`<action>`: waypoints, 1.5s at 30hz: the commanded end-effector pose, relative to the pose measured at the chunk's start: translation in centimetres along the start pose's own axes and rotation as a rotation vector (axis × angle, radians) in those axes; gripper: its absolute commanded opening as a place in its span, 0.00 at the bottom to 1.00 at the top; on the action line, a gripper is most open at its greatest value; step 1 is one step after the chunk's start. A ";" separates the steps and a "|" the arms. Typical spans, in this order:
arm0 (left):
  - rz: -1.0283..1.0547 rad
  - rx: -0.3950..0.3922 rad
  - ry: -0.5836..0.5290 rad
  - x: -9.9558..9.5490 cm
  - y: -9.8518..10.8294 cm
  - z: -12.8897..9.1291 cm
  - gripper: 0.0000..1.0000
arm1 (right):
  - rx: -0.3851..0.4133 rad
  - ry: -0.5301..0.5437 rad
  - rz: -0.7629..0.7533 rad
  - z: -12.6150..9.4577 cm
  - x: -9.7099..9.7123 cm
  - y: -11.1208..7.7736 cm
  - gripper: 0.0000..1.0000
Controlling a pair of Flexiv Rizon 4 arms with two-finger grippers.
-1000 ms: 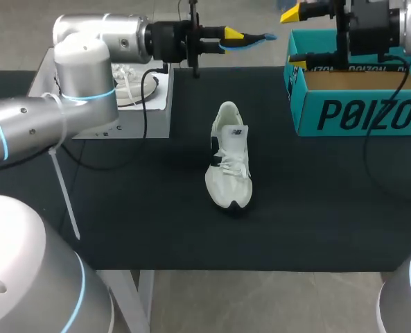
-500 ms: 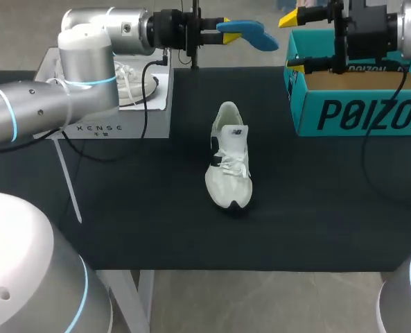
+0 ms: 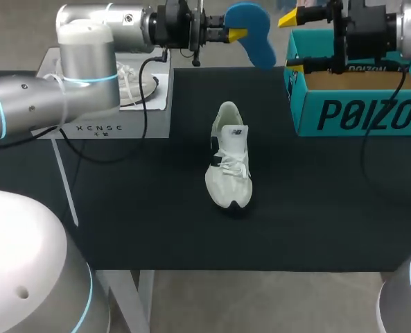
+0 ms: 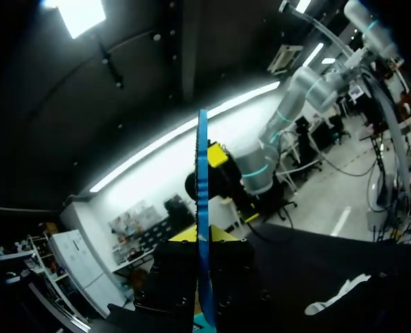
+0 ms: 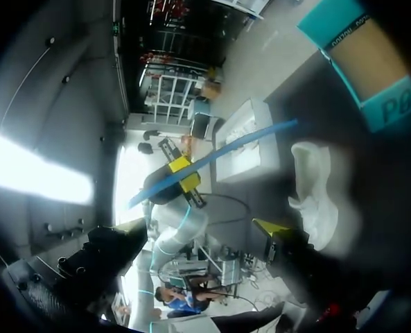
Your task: Take the shoe out of the shoebox, open the shoe tongue, remove and reinsert the insole, then place the shoe into the shoebox
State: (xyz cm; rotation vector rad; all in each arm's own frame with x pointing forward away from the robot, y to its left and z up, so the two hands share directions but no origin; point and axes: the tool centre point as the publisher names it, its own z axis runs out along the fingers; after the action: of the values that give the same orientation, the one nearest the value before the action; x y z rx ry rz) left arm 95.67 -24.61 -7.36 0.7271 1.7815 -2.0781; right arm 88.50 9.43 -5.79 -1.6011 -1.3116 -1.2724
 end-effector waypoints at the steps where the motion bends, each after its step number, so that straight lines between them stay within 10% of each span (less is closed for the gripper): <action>1: 0.000 -0.018 -0.005 0.3 -0.4 0.0 0.00 | 0.003 -0.002 0.000 0.3 -0.1 0.0 1.00; 9: -0.467 -0.186 -0.048 -0.8 1.5 0.2 0.00 | 0.002 0.003 -0.001 0.2 0.1 -0.2 1.00; 22: -0.467 -0.186 -0.048 -0.8 1.5 0.2 0.00 | 0.002 -0.002 0.008 0.3 -0.2 -0.1 1.00; 24: -0.739 -0.204 -0.059 -2.0 2.3 0.0 0.00 | 0.005 -0.001 0.005 0.4 -0.1 -0.1 1.00; 28: -1.085 -0.018 0.204 -2.5 3.1 -0.4 0.00 | 0.009 0.001 0.001 0.5 0.1 -0.1 1.00; 45: -1.276 0.033 0.196 -3.4 3.5 -0.3 0.00 | 0.022 -0.010 0.005 0.7 -0.1 0.2 1.00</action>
State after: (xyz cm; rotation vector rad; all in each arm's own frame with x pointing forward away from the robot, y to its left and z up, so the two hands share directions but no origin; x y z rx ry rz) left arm 98.86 -24.82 -8.26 -0.3272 2.6362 -2.5453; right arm 88.55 9.66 -6.04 -1.5982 -1.3197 -1.2494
